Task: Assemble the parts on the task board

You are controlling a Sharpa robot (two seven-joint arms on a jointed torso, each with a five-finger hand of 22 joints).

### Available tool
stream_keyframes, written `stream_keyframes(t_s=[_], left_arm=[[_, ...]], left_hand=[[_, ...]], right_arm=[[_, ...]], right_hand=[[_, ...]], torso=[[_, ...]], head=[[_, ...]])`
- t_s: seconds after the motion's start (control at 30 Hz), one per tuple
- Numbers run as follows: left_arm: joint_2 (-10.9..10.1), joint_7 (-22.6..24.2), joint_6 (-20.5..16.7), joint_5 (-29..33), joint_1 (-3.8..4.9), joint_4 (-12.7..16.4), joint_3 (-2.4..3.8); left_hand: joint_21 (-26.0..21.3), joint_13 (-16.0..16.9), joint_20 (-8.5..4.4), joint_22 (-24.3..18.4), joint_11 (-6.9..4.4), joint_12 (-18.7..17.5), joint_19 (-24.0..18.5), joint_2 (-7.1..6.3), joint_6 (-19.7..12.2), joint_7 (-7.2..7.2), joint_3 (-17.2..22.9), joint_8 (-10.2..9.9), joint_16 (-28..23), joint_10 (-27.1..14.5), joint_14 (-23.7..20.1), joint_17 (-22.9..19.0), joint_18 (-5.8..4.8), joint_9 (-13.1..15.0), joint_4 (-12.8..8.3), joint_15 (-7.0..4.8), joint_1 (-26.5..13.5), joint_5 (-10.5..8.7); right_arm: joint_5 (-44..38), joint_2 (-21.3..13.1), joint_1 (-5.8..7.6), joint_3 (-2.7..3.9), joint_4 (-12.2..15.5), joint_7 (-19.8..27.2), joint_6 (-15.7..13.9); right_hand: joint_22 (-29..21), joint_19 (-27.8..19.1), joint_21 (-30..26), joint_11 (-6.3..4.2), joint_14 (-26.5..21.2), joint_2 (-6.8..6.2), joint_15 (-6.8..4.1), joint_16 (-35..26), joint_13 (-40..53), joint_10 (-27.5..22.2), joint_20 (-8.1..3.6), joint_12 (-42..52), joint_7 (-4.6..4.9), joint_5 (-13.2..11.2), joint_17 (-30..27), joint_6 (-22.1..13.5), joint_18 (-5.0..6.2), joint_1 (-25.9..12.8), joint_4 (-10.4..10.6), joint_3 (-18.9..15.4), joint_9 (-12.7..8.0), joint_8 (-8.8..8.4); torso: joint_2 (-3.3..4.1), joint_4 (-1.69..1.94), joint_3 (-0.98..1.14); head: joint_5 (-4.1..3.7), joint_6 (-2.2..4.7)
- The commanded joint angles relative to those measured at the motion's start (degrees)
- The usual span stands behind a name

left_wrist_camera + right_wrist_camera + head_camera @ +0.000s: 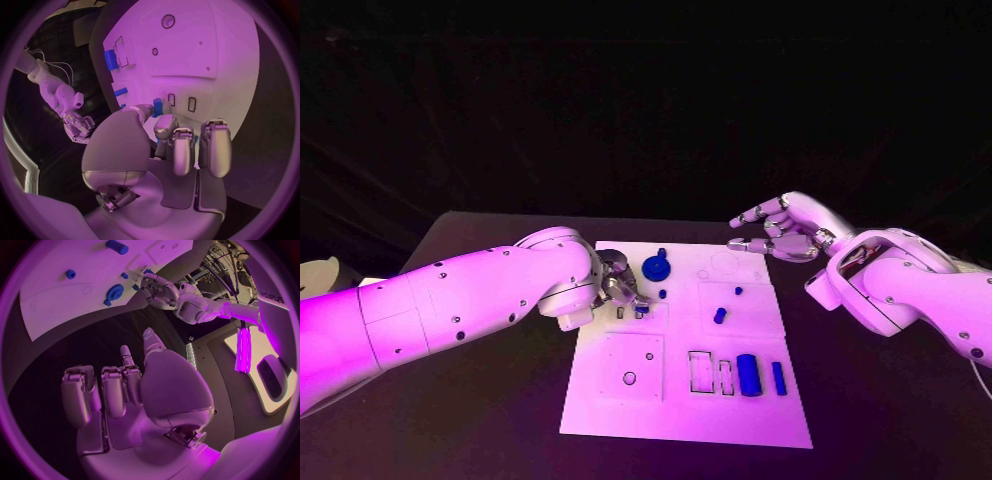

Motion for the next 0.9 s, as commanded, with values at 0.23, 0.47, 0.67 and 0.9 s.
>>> stream_keyframes(t_s=[0.23,0.47,0.67,0.9], left_arm=[[0.7,-0.3,-1.3,-6.5,-0.53,0.0,-0.28],[0.9,-0.9,1.6,-8.3,-0.66,-0.4,-0.4],[1.0,-1.2,4.3,-8.7,-0.68,-0.6,-0.43],[0.9,-1.4,6.0,-8.8,-0.68,-0.8,-0.44]], left_hand=[[0.3,0.0,0.13,8.2,-0.04,0.3,3.2,-0.03,0.3,0.08,10.6,0.3,0.2,0.5,6.0,15.1,-1.15,0.1,-10.6,0.35,-0.5,-0.21],[0.3,0.0,0.12,8.1,-0.05,0.2,3.2,-0.02,0.3,0.08,10.6,0.4,0.2,0.5,6.0,15.1,-1.13,0.1,-10.6,0.34,-0.5,-0.22],[0.3,0.0,0.12,8.2,-0.05,0.3,3.2,-0.02,0.3,0.08,10.7,0.4,0.2,0.5,6.0,15.1,-1.14,0.1,-10.6,0.34,-0.6,-0.22],[0.3,-0.1,0.12,8.2,-0.04,0.2,3.2,-0.01,0.3,0.08,10.7,0.4,0.2,0.5,6.0,15.1,-1.15,0.1,-10.6,0.34,-0.6,-0.23]], right_arm=[[-0.5,0.0,-0.04,-0.01,0.0,0.1,1.0],[-0.5,0.0,-0.04,-0.01,0.0,0.1,1.0],[-0.5,0.1,-0.05,-0.01,0.0,0.1,1.1],[-0.5,0.1,-0.05,-0.01,0.0,0.1,1.2]], right_hand=[[11.1,3.7,-0.3,-0.05,4.5,0.5,0.08,-0.2,11.7,3.3,0.03,-0.2,-0.13,0.2,8.7,0.2,0.59,-0.2,0.0,-0.2,0.1,0.24],[11.0,3.6,-0.3,-0.06,4.5,0.51,0.08,-0.2,11.7,3.2,0.02,-0.3,-0.13,0.2,8.7,0.2,0.6,-0.2,0.0,-0.3,0.1,0.24],[11.0,3.6,-0.3,-0.06,4.5,0.51,0.08,-0.2,11.7,3.2,0.02,-0.3,-0.13,0.2,8.7,0.2,0.6,-0.2,0.0,-0.3,0.1,0.24],[11.0,3.6,-0.3,-0.06,4.5,0.51,0.08,-0.2,11.7,3.2,0.02,-0.3,-0.13,0.2,8.7,0.2,0.6,-0.2,0.0,-0.3,0.1,0.24]], torso=[[0.15,-0.14,-0.07],[0.09,-0.11,-0.06],[0.08,-0.11,-0.07],[0.08,-0.12,-0.07]], head=[[0.28,-0.05],[0.27,-0.24],[0.29,-0.35],[0.28,-0.36]])
